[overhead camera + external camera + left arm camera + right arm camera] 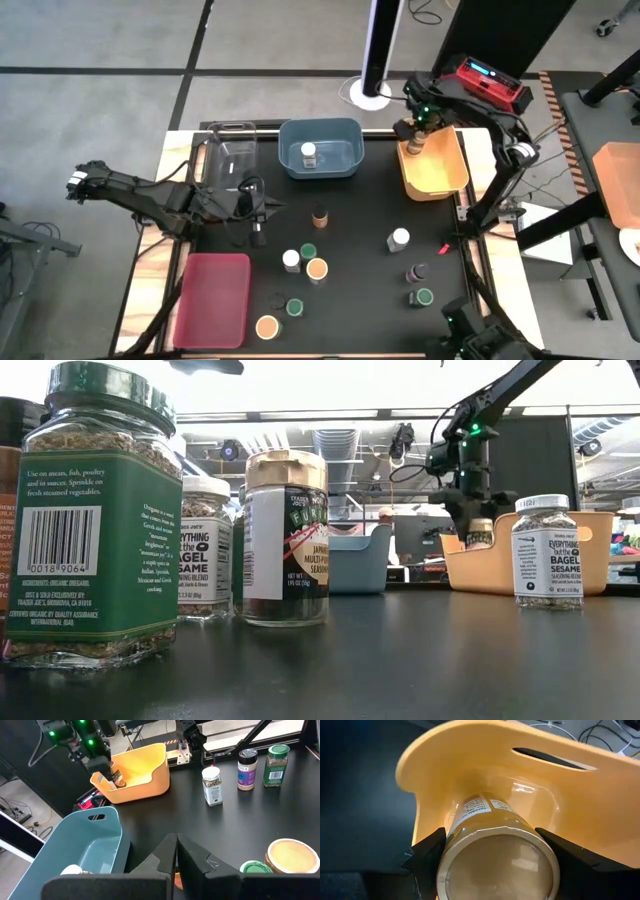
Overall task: Sort spices by type
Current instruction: Put the top right gold seasoning bottle into the yellow bin
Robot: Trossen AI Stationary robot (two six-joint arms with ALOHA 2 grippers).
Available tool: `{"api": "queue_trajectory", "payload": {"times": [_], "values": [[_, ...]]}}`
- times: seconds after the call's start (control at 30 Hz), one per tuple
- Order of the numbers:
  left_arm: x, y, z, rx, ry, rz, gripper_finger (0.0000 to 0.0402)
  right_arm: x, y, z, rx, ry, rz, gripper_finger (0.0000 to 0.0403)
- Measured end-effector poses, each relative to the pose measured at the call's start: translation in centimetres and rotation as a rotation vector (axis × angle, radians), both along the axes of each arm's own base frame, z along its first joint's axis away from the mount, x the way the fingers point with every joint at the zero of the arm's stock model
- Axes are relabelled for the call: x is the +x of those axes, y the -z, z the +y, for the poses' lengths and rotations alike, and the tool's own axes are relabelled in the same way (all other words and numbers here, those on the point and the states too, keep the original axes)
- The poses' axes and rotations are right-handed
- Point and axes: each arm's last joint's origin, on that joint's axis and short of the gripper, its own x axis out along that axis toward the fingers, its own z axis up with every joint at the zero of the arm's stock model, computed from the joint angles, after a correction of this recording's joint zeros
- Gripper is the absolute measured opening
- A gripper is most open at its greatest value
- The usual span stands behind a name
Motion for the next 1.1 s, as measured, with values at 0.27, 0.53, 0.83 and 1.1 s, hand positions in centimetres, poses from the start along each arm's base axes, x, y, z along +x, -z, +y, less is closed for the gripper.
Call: {"api": "queue_trajectory", "payload": {"times": [0.27,0.53,0.83,1.1], "values": [[0.0,0.0,0.0,-0.003,-0.001,-0.001,0.0000,0.0,1.2,0.2,0.018,0.001,-0.017,0.0267],[0.0,0.0,0.0,-0.003,-0.001,-0.001,0.0000,0.0,1.9,0.2,0.010,0.011,-0.022,0.0273],[0.0,0.0,0.0,-0.003,-0.001,-0.001,0.0000,-0.2,2.5,0.5,0.026,0.010,-0.013,0.0313],[0.0,0.0,0.0,-0.003,-0.001,-0.001,0.0000,-0.2,1.7,0.4,0.007,0.011,-0.016,0.0284]]}}
